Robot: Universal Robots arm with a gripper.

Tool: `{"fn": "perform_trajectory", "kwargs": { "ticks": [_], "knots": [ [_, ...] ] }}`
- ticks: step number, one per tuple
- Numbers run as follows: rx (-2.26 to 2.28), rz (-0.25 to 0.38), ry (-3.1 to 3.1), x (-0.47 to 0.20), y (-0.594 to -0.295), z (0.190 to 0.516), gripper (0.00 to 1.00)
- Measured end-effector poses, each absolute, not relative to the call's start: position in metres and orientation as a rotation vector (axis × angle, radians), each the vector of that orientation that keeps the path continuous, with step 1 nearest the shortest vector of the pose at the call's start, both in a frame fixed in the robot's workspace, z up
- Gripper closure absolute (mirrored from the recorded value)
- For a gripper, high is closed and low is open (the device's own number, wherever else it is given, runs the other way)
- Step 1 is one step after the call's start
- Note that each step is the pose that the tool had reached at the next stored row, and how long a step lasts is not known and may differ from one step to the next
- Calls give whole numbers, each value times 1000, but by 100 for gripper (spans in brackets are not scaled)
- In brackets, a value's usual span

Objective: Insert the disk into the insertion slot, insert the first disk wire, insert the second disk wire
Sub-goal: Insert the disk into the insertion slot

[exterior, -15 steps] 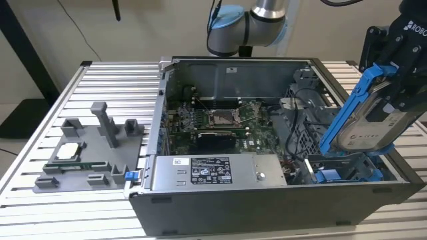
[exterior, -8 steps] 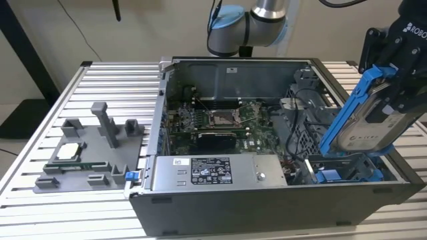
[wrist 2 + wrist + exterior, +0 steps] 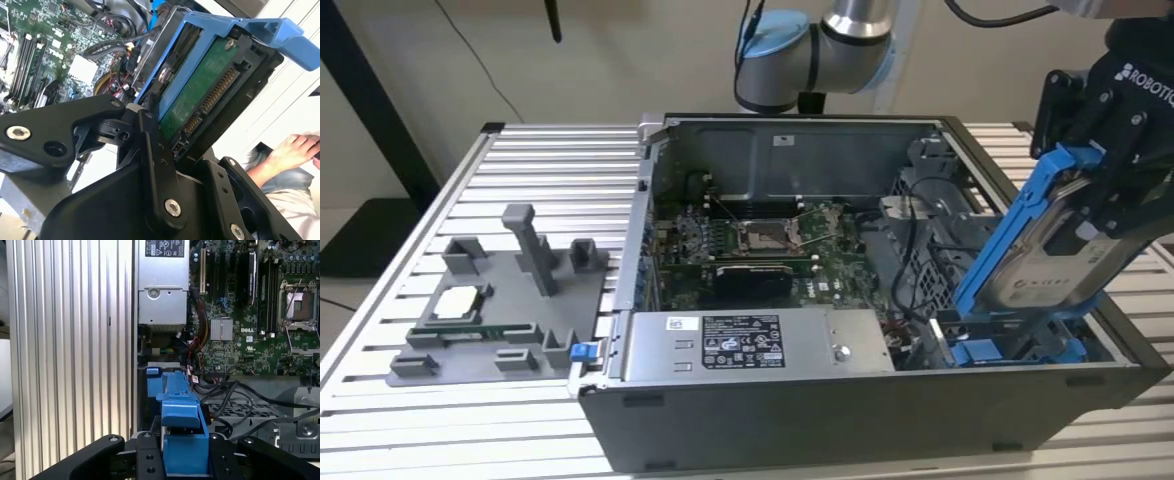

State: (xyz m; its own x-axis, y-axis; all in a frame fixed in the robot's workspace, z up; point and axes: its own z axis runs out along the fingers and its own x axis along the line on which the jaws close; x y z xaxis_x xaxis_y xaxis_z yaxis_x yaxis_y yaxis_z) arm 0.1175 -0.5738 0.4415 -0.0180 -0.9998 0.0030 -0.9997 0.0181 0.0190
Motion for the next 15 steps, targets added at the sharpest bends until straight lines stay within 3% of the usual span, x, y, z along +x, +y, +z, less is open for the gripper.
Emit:
{"fn": "perform_trajectory", "kwargs": {
  "ticks": [15],
  "knots": [
    [2190,-19,-2230,118,-574,416,100]
  ]
}}
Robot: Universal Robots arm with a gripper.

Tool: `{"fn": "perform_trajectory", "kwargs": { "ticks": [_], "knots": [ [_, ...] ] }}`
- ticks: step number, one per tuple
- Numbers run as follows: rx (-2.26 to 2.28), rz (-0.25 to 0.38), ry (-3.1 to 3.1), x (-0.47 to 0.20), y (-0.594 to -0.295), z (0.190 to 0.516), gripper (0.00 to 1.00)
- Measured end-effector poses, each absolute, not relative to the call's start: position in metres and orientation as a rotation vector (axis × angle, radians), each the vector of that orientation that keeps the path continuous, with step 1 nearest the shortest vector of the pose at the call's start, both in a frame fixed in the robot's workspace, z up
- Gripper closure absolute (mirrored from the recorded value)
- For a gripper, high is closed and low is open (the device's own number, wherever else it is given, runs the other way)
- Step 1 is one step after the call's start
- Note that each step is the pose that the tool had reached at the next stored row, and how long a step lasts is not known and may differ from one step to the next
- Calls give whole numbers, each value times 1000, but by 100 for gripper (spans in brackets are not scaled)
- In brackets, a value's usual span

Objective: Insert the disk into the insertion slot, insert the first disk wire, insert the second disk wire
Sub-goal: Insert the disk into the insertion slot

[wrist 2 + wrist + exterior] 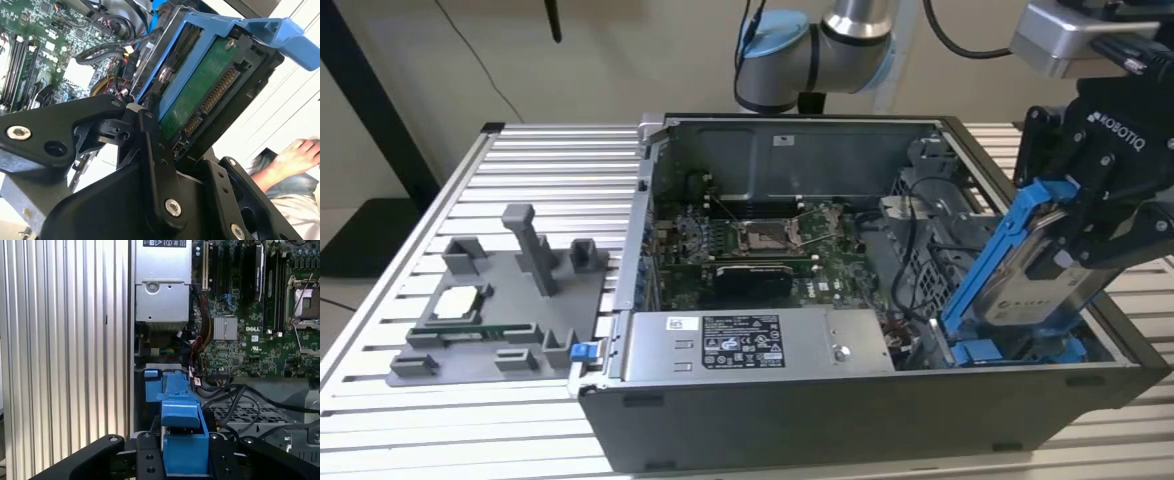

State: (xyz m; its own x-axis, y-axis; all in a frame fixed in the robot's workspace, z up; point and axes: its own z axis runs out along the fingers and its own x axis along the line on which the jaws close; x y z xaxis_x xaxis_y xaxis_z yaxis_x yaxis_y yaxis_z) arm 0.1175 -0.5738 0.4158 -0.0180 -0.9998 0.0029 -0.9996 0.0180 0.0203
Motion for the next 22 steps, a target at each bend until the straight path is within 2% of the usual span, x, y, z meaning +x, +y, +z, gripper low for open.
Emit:
{"fn": "perform_trajectory", "kwargs": {
  "ticks": [10,20,21,22],
  "knots": [
    [2195,-30,-2235,117,-573,399,100],
    [2212,-69,-2251,117,-572,389,100],
    [2211,-69,-2250,117,-572,389,0],
    [2211,-68,-2250,117,-572,389,0]
  ]
}}
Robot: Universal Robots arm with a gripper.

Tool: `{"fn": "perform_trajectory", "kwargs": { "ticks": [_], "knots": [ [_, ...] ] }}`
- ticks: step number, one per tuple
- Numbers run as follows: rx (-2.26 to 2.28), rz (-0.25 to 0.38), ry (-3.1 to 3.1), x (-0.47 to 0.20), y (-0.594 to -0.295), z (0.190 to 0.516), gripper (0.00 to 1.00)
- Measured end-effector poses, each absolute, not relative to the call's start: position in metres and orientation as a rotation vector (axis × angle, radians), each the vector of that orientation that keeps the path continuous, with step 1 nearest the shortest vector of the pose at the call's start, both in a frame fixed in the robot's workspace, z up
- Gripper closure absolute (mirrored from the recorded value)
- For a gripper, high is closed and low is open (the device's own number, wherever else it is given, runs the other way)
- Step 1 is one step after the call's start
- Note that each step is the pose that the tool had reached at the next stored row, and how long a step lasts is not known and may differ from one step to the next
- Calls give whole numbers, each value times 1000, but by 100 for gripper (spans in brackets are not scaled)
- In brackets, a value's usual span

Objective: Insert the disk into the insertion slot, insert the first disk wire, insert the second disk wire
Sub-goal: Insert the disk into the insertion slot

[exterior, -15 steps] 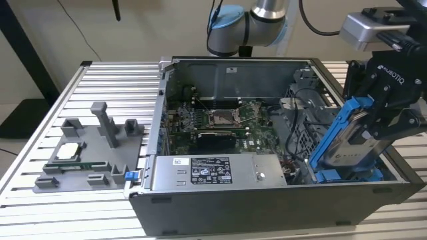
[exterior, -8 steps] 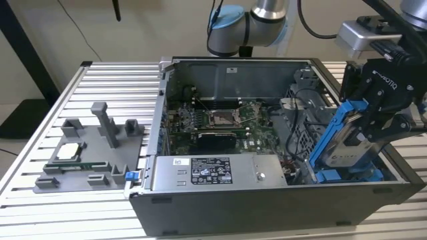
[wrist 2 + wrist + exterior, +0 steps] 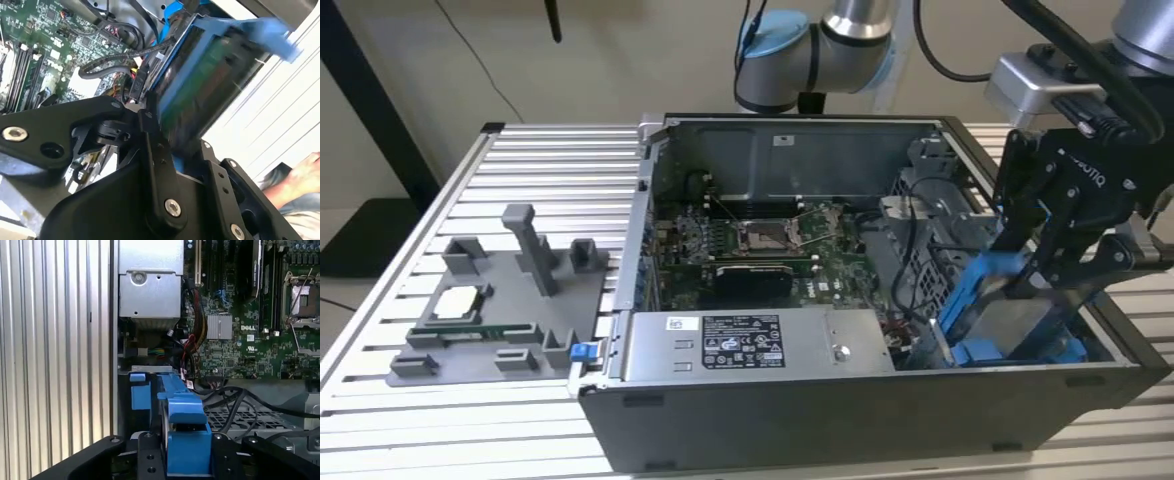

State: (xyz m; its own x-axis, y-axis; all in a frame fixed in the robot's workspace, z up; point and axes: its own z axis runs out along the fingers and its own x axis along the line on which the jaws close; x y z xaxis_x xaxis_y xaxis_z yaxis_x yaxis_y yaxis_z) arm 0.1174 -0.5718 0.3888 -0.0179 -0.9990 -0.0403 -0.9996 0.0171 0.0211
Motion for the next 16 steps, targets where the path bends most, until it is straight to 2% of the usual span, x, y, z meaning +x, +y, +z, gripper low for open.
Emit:
{"fn": "perform_trajectory", "kwargs": {
  "ticks": [16],
  "knots": [
    [-2191,68,2231,117,-572,406,0]
  ]
}}
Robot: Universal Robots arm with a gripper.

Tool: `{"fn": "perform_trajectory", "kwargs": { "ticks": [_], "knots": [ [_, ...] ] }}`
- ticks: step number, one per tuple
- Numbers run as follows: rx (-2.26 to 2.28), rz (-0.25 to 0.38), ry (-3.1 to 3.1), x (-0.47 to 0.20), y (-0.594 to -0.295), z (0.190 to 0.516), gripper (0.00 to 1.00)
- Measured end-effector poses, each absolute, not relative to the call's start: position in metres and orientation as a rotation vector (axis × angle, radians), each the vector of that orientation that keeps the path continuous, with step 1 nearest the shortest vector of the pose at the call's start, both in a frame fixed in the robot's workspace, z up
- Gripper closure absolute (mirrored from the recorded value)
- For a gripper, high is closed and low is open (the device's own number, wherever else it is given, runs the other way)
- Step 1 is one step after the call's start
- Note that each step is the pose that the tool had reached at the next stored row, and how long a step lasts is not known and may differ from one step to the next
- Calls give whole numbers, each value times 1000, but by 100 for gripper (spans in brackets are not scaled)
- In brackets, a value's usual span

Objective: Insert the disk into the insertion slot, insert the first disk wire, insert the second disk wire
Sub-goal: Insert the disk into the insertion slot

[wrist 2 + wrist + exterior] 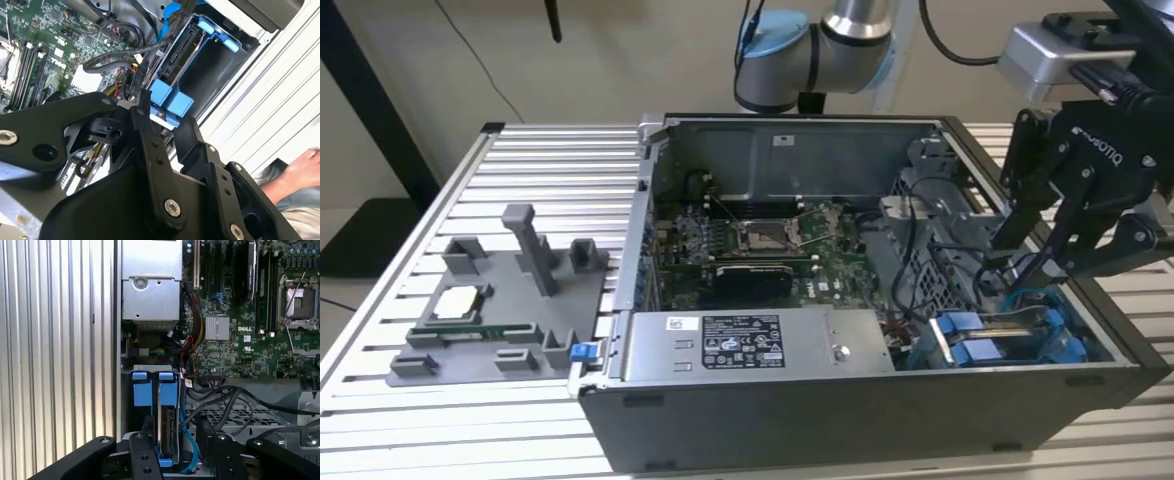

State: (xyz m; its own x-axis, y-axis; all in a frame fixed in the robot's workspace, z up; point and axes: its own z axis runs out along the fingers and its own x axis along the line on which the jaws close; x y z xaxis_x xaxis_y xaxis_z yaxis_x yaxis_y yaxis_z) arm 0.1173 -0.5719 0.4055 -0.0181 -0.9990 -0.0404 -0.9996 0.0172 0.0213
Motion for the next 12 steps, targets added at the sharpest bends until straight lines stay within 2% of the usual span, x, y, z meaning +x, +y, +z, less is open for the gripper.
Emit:
{"fn": "perform_trajectory", "kwargs": {
  "ticks": [12],
  "knots": [
    [-2192,67,2231,117,-571,407,0]
  ]
}}
